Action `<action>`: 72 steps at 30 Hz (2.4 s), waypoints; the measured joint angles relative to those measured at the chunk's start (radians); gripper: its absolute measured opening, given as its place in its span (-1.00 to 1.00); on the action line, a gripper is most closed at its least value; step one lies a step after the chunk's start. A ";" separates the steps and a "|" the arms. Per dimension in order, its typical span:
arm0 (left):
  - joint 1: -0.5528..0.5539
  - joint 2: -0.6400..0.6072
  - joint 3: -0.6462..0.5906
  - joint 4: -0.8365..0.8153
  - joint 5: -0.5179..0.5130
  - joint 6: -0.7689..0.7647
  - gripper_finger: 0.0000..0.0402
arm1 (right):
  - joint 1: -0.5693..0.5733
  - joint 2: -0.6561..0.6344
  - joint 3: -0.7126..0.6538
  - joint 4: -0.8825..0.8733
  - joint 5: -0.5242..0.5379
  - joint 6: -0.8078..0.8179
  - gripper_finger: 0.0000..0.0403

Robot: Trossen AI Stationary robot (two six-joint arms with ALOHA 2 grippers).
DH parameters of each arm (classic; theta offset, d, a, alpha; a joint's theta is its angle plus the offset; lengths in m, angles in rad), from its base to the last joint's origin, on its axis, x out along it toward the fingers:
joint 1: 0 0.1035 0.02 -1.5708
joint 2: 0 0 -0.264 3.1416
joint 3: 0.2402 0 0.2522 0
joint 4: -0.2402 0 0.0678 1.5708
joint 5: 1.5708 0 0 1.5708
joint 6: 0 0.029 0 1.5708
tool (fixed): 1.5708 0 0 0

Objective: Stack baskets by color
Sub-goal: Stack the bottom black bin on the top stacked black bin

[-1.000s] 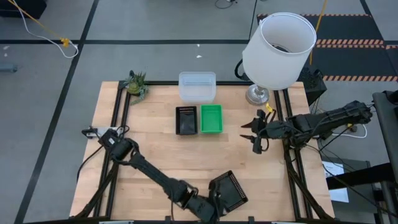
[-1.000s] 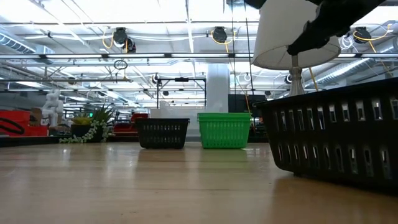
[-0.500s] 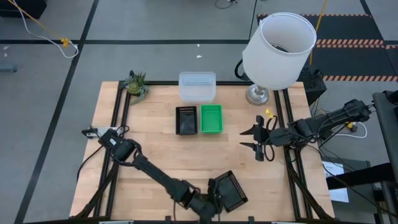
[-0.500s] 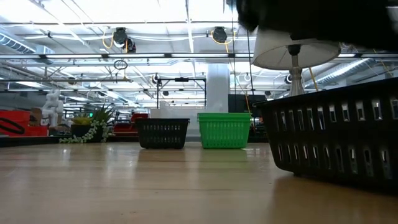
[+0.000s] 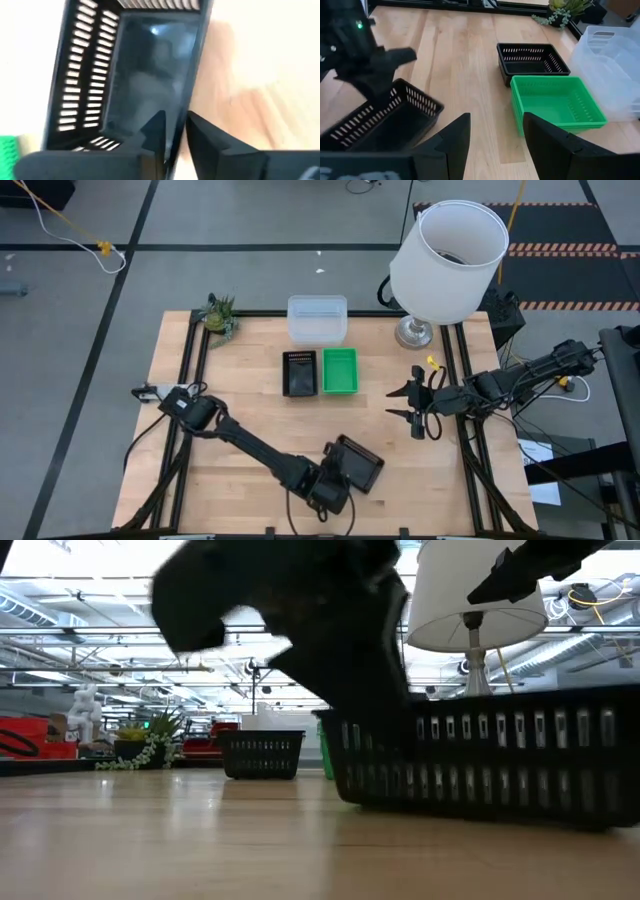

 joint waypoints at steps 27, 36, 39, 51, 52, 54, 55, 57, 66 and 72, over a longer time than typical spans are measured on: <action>-0.017 0.007 0.001 0.506 -0.096 -0.345 -0.09 | 0.000 0.000 0.000 -0.018 0.000 0.024 -0.13; 0.006 0.080 0.000 0.523 -0.089 -0.444 0.46 | 0.000 0.000 0.000 -0.017 0.000 0.023 -0.13; 0.025 0.105 -0.001 0.532 -0.084 -0.498 0.45 | 0.000 0.000 0.000 -0.018 0.000 0.025 -0.13; 0.051 0.094 0.000 0.429 0.080 -0.522 -0.25 | 0.000 0.000 0.000 -0.018 -0.003 0.019 -0.13; 0.053 0.086 0.000 0.405 0.111 -0.515 -0.32 | 0.000 0.000 0.000 -0.018 -0.003 0.019 -0.13; 0.052 0.067 0.000 0.364 0.166 -0.491 -0.44 | 0.000 0.000 0.000 -0.019 -0.003 0.019 -0.13; 0.050 0.059 0.000 0.341 0.181 -0.475 -0.48 | 0.000 0.000 0.000 -0.018 -0.003 0.017 -0.13; 0.040 0.034 0.000 0.290 0.194 -0.445 -0.55 | 0.000 0.000 0.000 -0.018 -0.003 0.015 -0.13; -0.018 -0.046 0.000 0.056 0.220 -0.391 -0.51 | 0.000 0.000 0.000 -0.014 -0.003 0.016 -0.13; -0.043 -0.045 0.000 0.099 0.196 -0.386 -0.32 | 0.000 0.000 0.000 -0.011 -0.003 0.017 -0.13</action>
